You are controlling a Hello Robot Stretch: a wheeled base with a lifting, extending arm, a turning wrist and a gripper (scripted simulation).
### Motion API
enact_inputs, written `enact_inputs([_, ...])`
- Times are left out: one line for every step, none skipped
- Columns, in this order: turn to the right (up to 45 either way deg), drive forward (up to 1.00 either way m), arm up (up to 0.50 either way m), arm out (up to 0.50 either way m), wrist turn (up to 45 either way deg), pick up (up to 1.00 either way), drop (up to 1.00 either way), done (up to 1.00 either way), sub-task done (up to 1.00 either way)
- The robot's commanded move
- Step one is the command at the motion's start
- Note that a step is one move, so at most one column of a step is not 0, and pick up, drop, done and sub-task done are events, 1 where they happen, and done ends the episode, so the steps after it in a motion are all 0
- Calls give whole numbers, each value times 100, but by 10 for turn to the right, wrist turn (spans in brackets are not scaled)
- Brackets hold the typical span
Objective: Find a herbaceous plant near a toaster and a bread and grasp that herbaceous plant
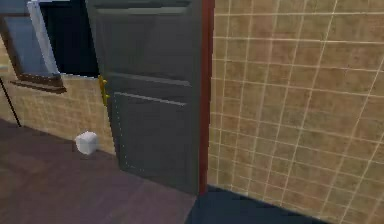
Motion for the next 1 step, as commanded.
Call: enact_inputs([-450,0,0,0,0,0,0,0,0])
